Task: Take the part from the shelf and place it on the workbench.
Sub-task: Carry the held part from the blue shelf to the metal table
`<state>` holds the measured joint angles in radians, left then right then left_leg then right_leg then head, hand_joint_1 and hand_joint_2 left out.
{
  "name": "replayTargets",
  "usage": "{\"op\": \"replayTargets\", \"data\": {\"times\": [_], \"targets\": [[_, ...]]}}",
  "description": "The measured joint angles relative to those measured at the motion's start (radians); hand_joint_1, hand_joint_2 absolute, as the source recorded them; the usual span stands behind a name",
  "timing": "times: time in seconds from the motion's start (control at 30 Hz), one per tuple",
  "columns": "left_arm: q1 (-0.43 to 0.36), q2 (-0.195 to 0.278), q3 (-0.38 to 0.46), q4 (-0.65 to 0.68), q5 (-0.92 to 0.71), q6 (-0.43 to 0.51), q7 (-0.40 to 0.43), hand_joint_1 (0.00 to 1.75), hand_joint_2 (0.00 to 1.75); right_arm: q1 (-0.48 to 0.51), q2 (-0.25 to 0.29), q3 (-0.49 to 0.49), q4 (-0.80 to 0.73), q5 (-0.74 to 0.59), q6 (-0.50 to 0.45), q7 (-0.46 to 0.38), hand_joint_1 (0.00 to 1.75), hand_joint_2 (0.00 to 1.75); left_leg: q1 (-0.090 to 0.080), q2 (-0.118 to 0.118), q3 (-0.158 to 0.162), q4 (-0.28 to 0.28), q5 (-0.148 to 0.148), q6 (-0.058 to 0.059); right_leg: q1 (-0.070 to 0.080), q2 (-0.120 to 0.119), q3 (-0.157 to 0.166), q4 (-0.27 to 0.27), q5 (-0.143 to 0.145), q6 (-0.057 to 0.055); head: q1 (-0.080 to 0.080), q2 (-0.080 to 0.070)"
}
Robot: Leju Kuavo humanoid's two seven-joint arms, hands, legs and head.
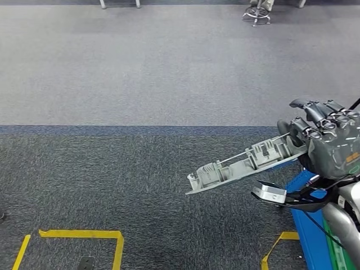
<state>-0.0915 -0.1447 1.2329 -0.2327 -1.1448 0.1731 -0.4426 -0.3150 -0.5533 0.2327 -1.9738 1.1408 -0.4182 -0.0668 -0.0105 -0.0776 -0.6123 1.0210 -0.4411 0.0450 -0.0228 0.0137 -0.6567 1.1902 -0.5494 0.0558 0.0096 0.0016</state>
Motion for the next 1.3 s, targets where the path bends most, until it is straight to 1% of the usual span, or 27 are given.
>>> {"op": "replayTargets", "data": {"times": [0.03, 0.1, 0.13, 0.17, 0.2, 0.27, 0.33, 0.37, 0.4, 0.43, 0.47, 0.5, 0.57, 0.63, 0.7, 0.73, 0.77, 0.83, 0.9, 0.93, 0.97, 1.0, 1.07, 1.13, 1.2, 1.23, 1.3], "targets": [[0.0, 0.003, -0.001, 0.0, 0.001, 0.01, 0.011, 0.0, 1.75, -0.003, -0.003, 0.003, 0.002, 0.0, 0.0, 0.002, 1.75, 1.75, 0.001, -0.015, -0.001, 0.004, -0.002, -0.005, -0.004, 0.023, 0.024, -0.062, 0.033, 0.002, 0.0, 0.0], [0.001, 0.008, -0.002, 0.0, 0.006, 0.038, 0.027, 0.0, 1.75, -0.006, -0.009, 0.007, 0.004, -0.001, 0.0, 0.007, 1.75, 1.75, 0.003, -0.042, -0.011, 0.013, -0.004, -0.016, -0.011, 0.059, 0.061, -0.146, 0.055, 0.0, 0.0, 0.0], [0.002, 0.012, -0.001, 0.0, 0.011, 0.052, 0.031, 0.0, 1.75, -0.006, -0.012, 0.009, 0.006, -0.001, 0.0, 0.009, 1.75, 1.75, 0.003, -0.054, -0.017, 0.014, -0.002, -0.022, -0.011, 0.063, 0.069, -0.157, 0.049, -0.003, 0.0, 0.0], [0.004, 0.015, 0.0, 0.0, 0.018, 0.063, 0.033, 0.0, 1.75, -0.004, -0.016, 0.011, 0.006, -0.001, 0.0, 0.012, 1.75, 1.75, 0.005, -0.066, -0.021, 0.014, 0.0, -0.026, -0.011, 0.054, 0.074, -0.163, 0.046, -0.008, 0.0, 0.0], [0.008, 0.018, 0.003, 0.0, 0.029, 0.071, 0.033, 0.0, 1.75, -0.001, -0.02, 0.012, 0.006, -0.002, -0.001, 0.014, 1.75, 1.75, 0.006, -0.065, -0.023, 0.015, -0.001, -0.031, -0.01, 0.042, 0.076, -0.163, 0.047, -0.012, -0.001, 0.0], [0.011, 0.023, 0.016, 0.0, 0.059, 0.083, 0.023, 0.0, 1.75, 0.014, -0.031, 0.006, 0.002, -0.004, -0.006, 0.018, 1.75, 1.75, 0.002, -0.019, -0.039, 0.058, -0.029, -0.04, -0.009, 0.016, 0.086, -0.167, 0.045, -0.023, -0.006, 0.0], [0.011, 0.025, 0.032, 0.0, 0.085, 0.092, 0.013, 0.0, 1.75, 0.035, -0.044, -0.005, -0.005, -0.006, -0.011, 0.021, 1.75, 1.75, 0.001, 0.043, -0.086, 0.171, -0.086, -0.047, -0.004, -0.015, 0.097, -0.168, 0.038, -0.033, -0.01, 0.0], [0.011, 0.024, 0.038, 0.0, 0.092, 0.095, 0.012, 0.0, 1.75, 0.043, -0.049, -0.01, -0.008, -0.006, -0.013, 0.021, 1.75, 1.75, 0.003, 0.056, -0.116, 0.235, -0.11, -0.049, -0.002, -0.029, 0.101, -0.168, 0.035, -0.037, -0.011, 0.0], [0.011, 0.024, 0.044, 0.0, 0.096, 0.096, 0.012, 0.0, 1.75, 0.05, -0.052, -0.013, -0.01, -0.006, -0.014, 0.022, 1.75, 1.75, 0.005, 0.062, -0.136, 0.279, -0.12, -0.05, -0.001, -0.043, 0.106, -0.168, 0.031, -0.038, -0.011, 0.0], [0.011, 0.025, 0.048, 0.0, 0.098, 0.097, 0.011, 0.0, 1.75, 0.054, -0.054, -0.015, -0.011, -0.006, -0.014, 0.022, 1.75, 1.75, 0.005, 0.065, -0.143, 0.292, -0.112, -0.05, 0.0, -0.055, 0.111, -0.168, 0.026, -0.039, -0.011, 0.0], [0.012, 0.025, 0.051, 0.0, 0.099, 0.097, 0.011, 0.0, 1.75, 0.058, -0.055, -0.016, -0.013, -0.006, -0.015, 0.022, 1.75, 1.75, 0.006, 0.068, -0.134, 0.268, -0.087, -0.048, 0.0, -0.067, 0.117, -0.168, 0.022, -0.038, -0.011, 0.0], [0.012, 0.025, 0.053, 0.0, 0.099, 0.097, 0.011, 0.0, 1.75, 0.06, -0.056, -0.018, -0.015, -0.006, -0.015, 0.023, 1.75, 1.75, 0.005, 0.077, -0.109, 0.212, -0.05, -0.044, 0.001, -0.079, 0.124, -0.168, 0.016, -0.036, -0.011, 0.0], [0.011, 0.026, 0.06, 0.0, 0.1, 0.098, 0.01, 0.0, 1.75, 0.062, -0.058, -0.023, -0.018, -0.007, -0.017, 0.024, 1.75, 1.75, -0.004, 0.118, -0.053, 0.095, -0.002, -0.033, 0.005, -0.098, 0.135, -0.167, 0.004, -0.028, -0.011, 0.0], [0.008, 0.026, 0.064, 0.0, 0.102, 0.101, 0.011, 0.0, 1.75, 0.063, -0.062, -0.028, -0.02, -0.007, -0.018, 0.025, 1.75, 1.75, -0.014, 0.141, -0.032, 0.043, -0.002, -0.023, 0.011, -0.118, 0.14, -0.167, -0.003, -0.02, -0.01, 0.0], [0.009, 0.027, 0.069, 0.0, 0.109, 0.106, 0.017, 0.0, 1.75, 0.063, -0.064, -0.031, -0.021, -0.007, -0.018, 0.025, 1.75, 1.75, -0.012, 0.12, -0.03, 0.031, -0.005, -0.014, 0.012, -0.136, 0.143, -0.17, -0.01, -0.012, -0.01, 0.0], [0.01, 0.028, 0.073, 0.0, 0.117, 0.107, 0.021, 0.0, 1.75, 0.062, -0.064, -0.031, -0.022, -0.007, -0.016, 0.024, 1.75, 1.75, -0.009, 0.108, -0.027, 0.026, -0.005, -0.01, 0.01, -0.125, 0.143, -0.165, -0.018, -0.008, -0.009, 0.0], [0.01, 0.028, 0.078, 0.0, 0.128, 0.105, 0.027, 0.0, 1.75, 0.06, -0.064, -0.031, -0.022, -0.008, -0.014, 0.023, 1.75, 1.75, -0.006, 0.096, -0.023, 0.022, -0.004, -0.005, 0.007, -0.101, 0.133, -0.143, -0.035, -0.005, -0.008, 0.0], [0.006, 0.03, 0.093, 0.0, 0.155, 0.091, 0.043, 0.0, 1.75, 0.051, -0.065, -0.03, -0.023, -0.01, -0.005, 0.018, 1.75, 1.75, -0.002, 0.073, -0.019, 0.018, -0.004, 0.002, 0.005, -0.042, 0.076, -0.035, -0.082, -0.003, -0.003, 0.0], [0.002, 0.032, 0.11, 0.0, 0.176, 0.072, 0.059, 0.0, 1.75, 0.04, -0.065, -0.021, -0.018, -0.01, 0.013, 0.01, 1.75, 1.75, -0.002, 0.046, -0.018, 0.019, -0.005, 0.005, 0.005, -0.021, -0.001, 0.085, -0.112, -0.002, 0.0, 0.0], [0.001, 0.032, 0.117, 0.0, 0.181, 0.063, 0.064, 0.0, 1.75, 0.031, -0.064, -0.014, -0.014, -0.009, 0.022, 0.007, 1.75, 1.75, -0.002, 0.032, -0.018, 0.019, -0.005, 0.005, 0.005, -0.018, -0.023, 0.106, -0.103, -0.003, 0.0, 0.0], [0.0, 0.032, 0.122, 0.0, 0.184, 0.056, 0.066, 0.0, 1.75, 0.019, -0.064, -0.005, -0.008, -0.009, 0.03, 0.006, 1.75, 1.75, -0.002, 0.017, -0.017, 0.02, -0.005, 0.005, 0.005, -0.015, -0.026, 0.089, -0.074, -0.004, 0.0, 0.0], [0.0, 0.032, 0.125, 0.0, 0.184, 0.051, 0.068, 0.0, 1.75, 0.005, -0.064, 0.003, -0.004, -0.008, 0.035, 0.006, 1.75, 1.75, -0.002, 0.003, -0.015, 0.021, -0.006, 0.005, 0.004, -0.007, -0.012, 0.038, -0.031, -0.006, 0.0, 0.0], [-0.002, 0.031, 0.132, 0.0, 0.188, 0.046, 0.07, 0.0, 1.75, -0.024, -0.064, 0.016, 0.005, -0.01, 0.043, 0.005, 1.75, 1.75, -0.001, -0.024, -0.017, 0.026, -0.006, 0.001, -0.001, 0.038, 0.036, -0.085, 0.036, -0.009, -0.001, 0.0], [-0.004, 0.031, 0.139, 0.0, 0.192, 0.044, 0.07, 0.0, 1.75, -0.049, -0.064, 0.029, 0.014, -0.017, 0.051, 0.003, 1.75, 1.75, 0.002, -0.048, -0.027, 0.028, -0.002, -0.01, -0.003, 0.071, 0.064, -0.145, 0.048, -0.011, -0.001, 0.0], [-0.002, 0.032, 0.143, 0.0, 0.189, 0.045, 0.069, 0.0, 1.75, -0.07, -0.064, 0.043, 0.021, -0.024, 0.057, 0.001, 1.75, 1.75, 0.004, -0.071, -0.033, 0.024, 0.005, -0.024, -0.003, 0.054, 0.071, -0.155, 0.047, -0.017, -0.001, 0.0], [0.0, 0.032, 0.143, 0.0, 0.181, 0.044, 0.069, 0.0, 1.75, -0.081, -0.063, 0.05, 0.024, -0.026, 0.06, 0.001, 1.75, 1.75, 0.002, -0.066, -0.035, 0.025, 0.003, -0.03, -0.005, 0.041, 0.074, -0.16, 0.049, -0.021, -0.002, 0.0], [0.002, 0.033, 0.139, 0.0, 0.156, 0.042, 0.071, 0.0, 1.75, -0.1, -0.063, 0.063, 0.028, -0.03, 0.065, 0.002, 1.75, 1.75, -0.002, -0.014, -0.055, 0.073, -0.028, -0.041, -0.008, 0.012, 0.084, -0.169, 0.051, -0.03, -0.012, 0.0]]}}
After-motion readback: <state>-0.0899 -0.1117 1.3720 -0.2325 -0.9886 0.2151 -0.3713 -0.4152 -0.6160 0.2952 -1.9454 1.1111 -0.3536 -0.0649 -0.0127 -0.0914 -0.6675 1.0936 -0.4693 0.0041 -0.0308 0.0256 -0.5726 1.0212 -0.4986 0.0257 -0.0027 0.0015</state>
